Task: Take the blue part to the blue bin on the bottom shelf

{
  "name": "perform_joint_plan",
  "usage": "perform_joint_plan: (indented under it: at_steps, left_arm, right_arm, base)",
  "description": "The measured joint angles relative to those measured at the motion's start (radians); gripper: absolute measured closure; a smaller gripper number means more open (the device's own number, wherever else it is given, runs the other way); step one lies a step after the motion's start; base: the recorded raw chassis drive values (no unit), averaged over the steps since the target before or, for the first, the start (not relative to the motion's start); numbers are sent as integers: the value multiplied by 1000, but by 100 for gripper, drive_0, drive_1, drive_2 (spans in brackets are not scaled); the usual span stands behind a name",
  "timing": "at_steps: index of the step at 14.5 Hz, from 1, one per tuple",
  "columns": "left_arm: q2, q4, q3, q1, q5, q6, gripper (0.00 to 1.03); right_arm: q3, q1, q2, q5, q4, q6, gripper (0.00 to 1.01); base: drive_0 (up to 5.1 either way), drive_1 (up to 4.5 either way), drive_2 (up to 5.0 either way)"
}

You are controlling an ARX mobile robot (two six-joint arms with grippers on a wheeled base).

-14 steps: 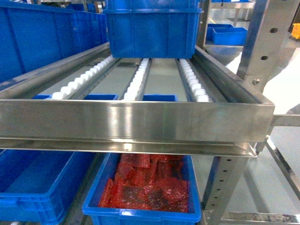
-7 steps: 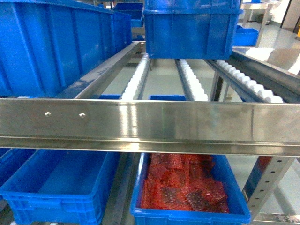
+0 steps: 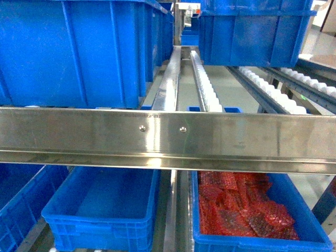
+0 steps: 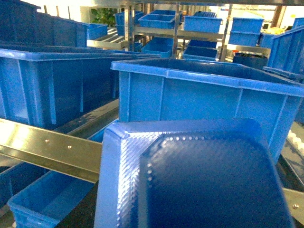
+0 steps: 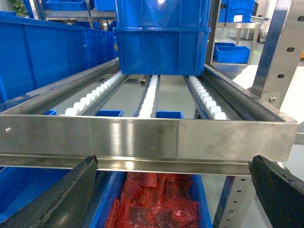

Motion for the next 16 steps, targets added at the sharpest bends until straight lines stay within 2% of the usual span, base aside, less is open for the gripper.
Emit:
perform_joint_plan:
  at_steps: [16]
  left_arm:
    - [2,-1,0,-4,5,0,59]
  right_arm:
    - [0,0,0,3,3,0,3]
  base:
    - [0,0,0]
